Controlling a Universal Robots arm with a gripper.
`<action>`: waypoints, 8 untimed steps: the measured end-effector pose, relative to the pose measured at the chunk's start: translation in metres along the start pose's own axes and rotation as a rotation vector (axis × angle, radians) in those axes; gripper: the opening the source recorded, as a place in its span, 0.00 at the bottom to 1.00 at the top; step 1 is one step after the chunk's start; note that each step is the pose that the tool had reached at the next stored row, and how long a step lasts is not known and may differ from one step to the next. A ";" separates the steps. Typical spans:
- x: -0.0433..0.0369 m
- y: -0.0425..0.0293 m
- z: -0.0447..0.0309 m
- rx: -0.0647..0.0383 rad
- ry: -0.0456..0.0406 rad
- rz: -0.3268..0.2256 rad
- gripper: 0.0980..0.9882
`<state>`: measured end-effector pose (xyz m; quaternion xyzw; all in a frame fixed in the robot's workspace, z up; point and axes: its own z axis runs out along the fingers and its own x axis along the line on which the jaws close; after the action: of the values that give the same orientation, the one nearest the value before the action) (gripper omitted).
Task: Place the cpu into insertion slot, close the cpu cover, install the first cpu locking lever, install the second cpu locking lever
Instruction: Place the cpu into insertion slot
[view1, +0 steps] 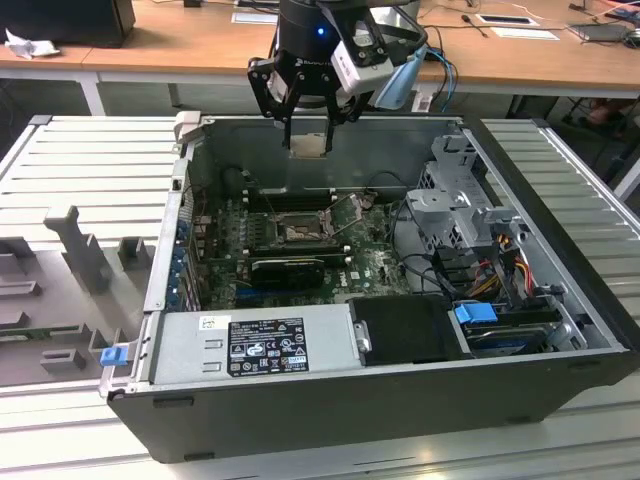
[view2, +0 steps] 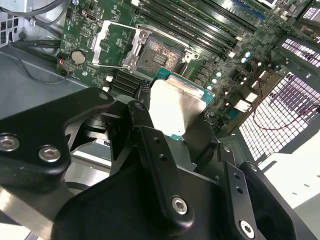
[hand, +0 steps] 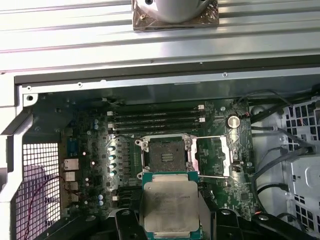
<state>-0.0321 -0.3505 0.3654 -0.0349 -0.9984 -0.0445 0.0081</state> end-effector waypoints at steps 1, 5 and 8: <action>0.0000 0.0000 0.0001 0.000 -0.0001 0.001 0.48; 0.0000 0.0000 0.0001 0.000 -0.0008 0.008 0.48; 0.0000 0.0000 0.0001 0.000 -0.0015 0.016 0.48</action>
<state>-0.0321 -0.3505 0.3653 -0.0430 -0.9980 -0.0446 0.0077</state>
